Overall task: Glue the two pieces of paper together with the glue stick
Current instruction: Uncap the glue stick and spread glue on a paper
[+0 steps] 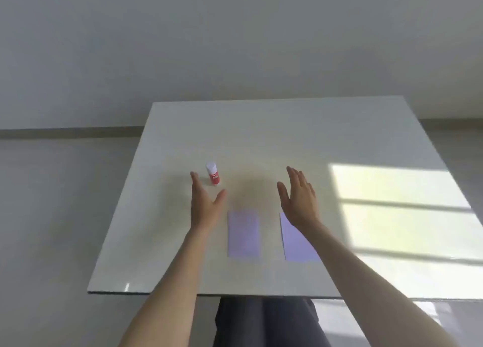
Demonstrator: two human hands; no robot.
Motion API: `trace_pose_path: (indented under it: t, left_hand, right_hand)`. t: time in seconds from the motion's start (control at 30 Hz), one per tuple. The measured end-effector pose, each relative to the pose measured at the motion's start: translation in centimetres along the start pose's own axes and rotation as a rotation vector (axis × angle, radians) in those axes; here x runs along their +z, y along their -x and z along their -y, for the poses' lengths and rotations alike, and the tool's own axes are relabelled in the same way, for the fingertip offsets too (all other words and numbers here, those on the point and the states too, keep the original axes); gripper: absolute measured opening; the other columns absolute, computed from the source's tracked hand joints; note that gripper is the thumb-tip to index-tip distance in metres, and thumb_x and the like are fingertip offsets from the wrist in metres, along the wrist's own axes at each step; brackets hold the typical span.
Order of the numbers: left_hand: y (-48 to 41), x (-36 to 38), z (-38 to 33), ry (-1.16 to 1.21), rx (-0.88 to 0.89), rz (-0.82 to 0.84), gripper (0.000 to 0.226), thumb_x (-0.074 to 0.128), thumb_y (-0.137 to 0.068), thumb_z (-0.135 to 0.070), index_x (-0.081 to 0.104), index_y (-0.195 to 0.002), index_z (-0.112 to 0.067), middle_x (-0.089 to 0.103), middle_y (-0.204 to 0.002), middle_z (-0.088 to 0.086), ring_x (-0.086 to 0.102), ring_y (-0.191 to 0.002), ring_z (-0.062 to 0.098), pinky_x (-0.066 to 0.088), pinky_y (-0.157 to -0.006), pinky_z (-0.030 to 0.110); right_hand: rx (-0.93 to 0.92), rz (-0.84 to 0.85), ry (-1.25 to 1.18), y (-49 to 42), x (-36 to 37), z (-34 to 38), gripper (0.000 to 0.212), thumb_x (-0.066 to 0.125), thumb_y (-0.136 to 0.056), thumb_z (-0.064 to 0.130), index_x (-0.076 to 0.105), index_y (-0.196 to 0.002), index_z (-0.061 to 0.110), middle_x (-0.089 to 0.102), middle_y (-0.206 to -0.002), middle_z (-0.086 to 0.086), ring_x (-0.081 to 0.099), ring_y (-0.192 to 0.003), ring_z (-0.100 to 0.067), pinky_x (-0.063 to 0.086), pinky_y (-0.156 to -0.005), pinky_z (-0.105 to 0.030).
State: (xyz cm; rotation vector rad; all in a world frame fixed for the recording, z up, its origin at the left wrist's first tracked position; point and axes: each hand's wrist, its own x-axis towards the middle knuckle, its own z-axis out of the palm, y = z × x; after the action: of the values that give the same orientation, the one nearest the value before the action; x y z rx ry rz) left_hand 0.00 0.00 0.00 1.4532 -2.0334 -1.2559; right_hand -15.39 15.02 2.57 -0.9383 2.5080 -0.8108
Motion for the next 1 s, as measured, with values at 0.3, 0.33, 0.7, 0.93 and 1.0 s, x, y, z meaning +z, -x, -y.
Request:
trace_pose_path:
  t: [0.3, 0.33, 0.7, 0.93, 1.0]
  left_hand:
    - [-6.0, 2.4, 3.0, 0.140, 0.284, -0.262, 0.015, 0.068, -0.078, -0.018, 0.069, -0.089, -0.007, 0.075, -0.087, 0.012, 0.068, -0.083, 0.026, 0.049, -0.074, 0.031]
    - [-5.1, 2.3, 2.9, 0.160, 0.312, -0.266, 0.013, 0.068, -0.078, -0.017, 0.070, -0.087, -0.008, 0.075, -0.086, 0.011, 0.066, -0.078, 0.023, 0.047, -0.068, 0.025]
    - [4.7, 1.4, 0.2, -0.170, 0.756, -0.143, 0.032, 0.078, -0.070, -0.010, 0.074, -0.101, -0.016, 0.055, -0.088, -0.002, 0.057, -0.082, 0.017, 0.044, -0.072, 0.021]
    - [6.2, 0.6, -0.3, -0.354, 0.782, -0.167, 0.031, 0.075, -0.074, -0.023, 0.072, -0.104, -0.029, 0.058, -0.096, -0.007, 0.051, -0.085, 0.009, 0.037, -0.064, 0.023]
    - [6.4, 0.5, -0.6, -0.368, 0.761, -0.167, 0.031, 0.074, -0.074, -0.025, 0.071, -0.105, -0.032, 0.059, -0.097, -0.009, 0.051, -0.084, 0.008, 0.035, -0.063, 0.022]
  right_hand:
    - [-0.365, -0.405, -0.263, -0.8, 3.8, -2.4, 0.046, 0.048, -0.096, 0.026, 0.042, -0.139, 0.009, 0.040, -0.145, -0.014, 0.039, -0.135, -0.026, 0.033, -0.109, -0.035]
    - [-0.381, -0.425, -0.262, 0.1, 3.9, -2.7, 0.046, 0.052, -0.094, 0.023, 0.044, -0.137, 0.008, 0.042, -0.143, -0.014, 0.042, -0.132, -0.026, 0.034, -0.106, -0.031]
    - [-0.063, -0.057, -0.647, 5.0, 1.4, 1.2, 0.069, 0.036, -0.078, 0.077, 0.065, -0.079, 0.015, 0.058, -0.037, -0.003, 0.057, -0.035, -0.019, 0.048, -0.041, -0.022]
    - [-0.261, 0.095, -0.592, 5.0, 0.9, 0.2, 0.013, 0.064, -0.087, 0.015, 0.058, -0.096, 0.008, 0.063, -0.077, -0.009, 0.061, -0.061, -0.022, 0.051, -0.064, -0.034]
    - [-0.268, 0.171, -0.612, 5.1, 0.5, 0.1, 0.036, 0.070, -0.083, 0.017, 0.053, -0.115, 0.018, 0.060, -0.094, -0.010, 0.063, -0.072, -0.021, 0.053, -0.067, -0.033]
